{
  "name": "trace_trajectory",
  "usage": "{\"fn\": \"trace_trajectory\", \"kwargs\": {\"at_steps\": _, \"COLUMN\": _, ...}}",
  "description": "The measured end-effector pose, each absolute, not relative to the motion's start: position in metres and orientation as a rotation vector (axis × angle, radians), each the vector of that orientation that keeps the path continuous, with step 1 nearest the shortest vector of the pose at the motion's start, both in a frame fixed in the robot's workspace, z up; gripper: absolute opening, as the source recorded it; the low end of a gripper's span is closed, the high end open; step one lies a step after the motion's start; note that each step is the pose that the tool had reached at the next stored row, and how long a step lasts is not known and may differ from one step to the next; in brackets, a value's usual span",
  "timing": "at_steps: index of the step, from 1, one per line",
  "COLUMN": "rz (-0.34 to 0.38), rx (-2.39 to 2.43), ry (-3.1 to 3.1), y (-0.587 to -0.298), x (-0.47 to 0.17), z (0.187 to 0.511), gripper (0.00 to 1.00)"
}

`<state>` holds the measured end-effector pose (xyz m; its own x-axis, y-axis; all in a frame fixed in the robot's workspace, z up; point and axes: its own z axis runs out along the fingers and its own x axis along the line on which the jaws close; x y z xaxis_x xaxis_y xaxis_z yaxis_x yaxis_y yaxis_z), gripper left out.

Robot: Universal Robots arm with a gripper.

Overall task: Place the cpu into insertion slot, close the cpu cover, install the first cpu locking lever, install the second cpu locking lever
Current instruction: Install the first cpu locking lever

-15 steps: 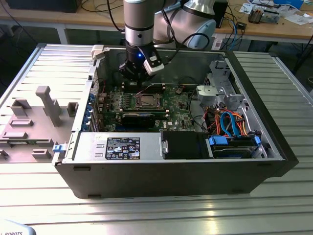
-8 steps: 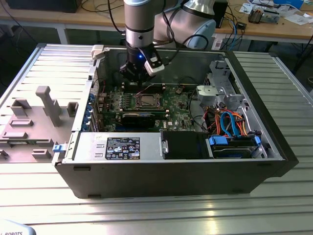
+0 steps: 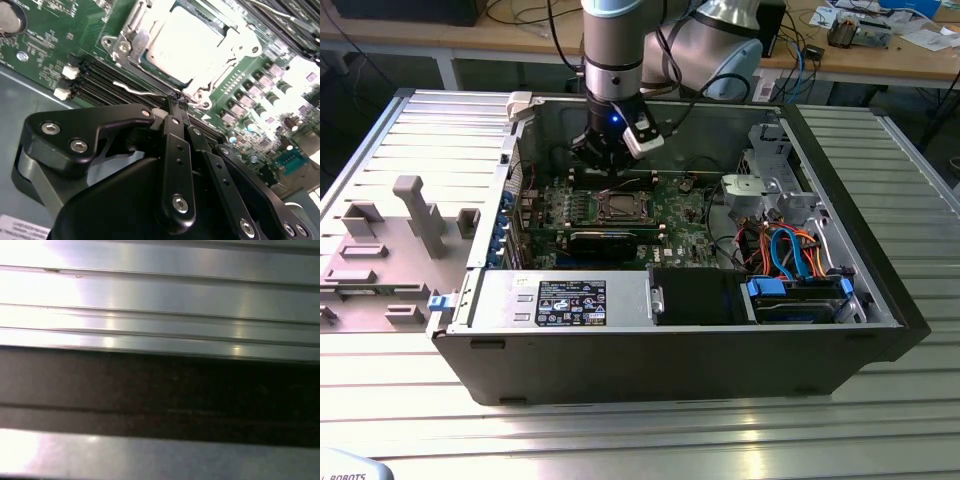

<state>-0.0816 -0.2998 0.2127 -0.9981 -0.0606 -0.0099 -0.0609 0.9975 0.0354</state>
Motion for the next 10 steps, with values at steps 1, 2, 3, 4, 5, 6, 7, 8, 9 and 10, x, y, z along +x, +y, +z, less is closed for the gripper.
{"fn": "trace_trajectory", "kwargs": {"at_steps": 1, "rz": 0.056, "rx": -0.095, "ry": 3.131, "y": -0.300, "x": -0.080, "z": 0.212, "gripper": 0.11}}
{"fn": "trace_trajectory", "kwargs": {"at_steps": 2, "rz": 0.056, "rx": -0.095, "ry": 3.131, "y": -0.300, "x": -0.079, "z": 0.211, "gripper": 0.11}}
{"fn": "trace_trajectory", "kwargs": {"at_steps": 3, "rz": 0.056, "rx": -0.095, "ry": 3.131, "y": -0.300, "x": -0.077, "z": 0.211, "gripper": 0.11}}
{"fn": "trace_trajectory", "kwargs": {"at_steps": 4, "rz": 0.056, "rx": -0.095, "ry": 3.131, "y": -0.300, "x": -0.075, "z": 0.209, "gripper": 0.11}}
{"fn": "trace_trajectory", "kwargs": {"at_steps": 5, "rz": 0.056, "rx": -0.095, "ry": 3.131, "y": -0.300, "x": -0.073, "z": 0.209, "gripper": 0.11}}
{"fn": "trace_trajectory", "kwargs": {"at_steps": 6, "rz": 0.056, "rx": -0.095, "ry": 3.131, "y": -0.300, "x": -0.072, "z": 0.208, "gripper": 0.11}}
{"fn": "trace_trajectory", "kwargs": {"at_steps": 7, "rz": 0.056, "rx": -0.095, "ry": 3.131, "y": -0.300, "x": -0.070, "z": 0.207, "gripper": 0.11}}
{"fn": "trace_trajectory", "kwargs": {"at_steps": 8, "rz": 0.056, "rx": -0.095, "ry": 3.131, "y": -0.300, "x": -0.069, "z": 0.207, "gripper": 0.11}}
{"fn": "trace_trajectory", "kwargs": {"at_steps": 9, "rz": 0.056, "rx": -0.095, "ry": 3.131, "y": -0.300, "x": -0.066, "z": 0.205, "gripper": 0.11}}
{"fn": "trace_trajectory", "kwargs": {"at_steps": 10, "rz": 0.056, "rx": -0.095, "ry": 3.131, "y": -0.300, "x": -0.064, "z": 0.205, "gripper": 0.11}}
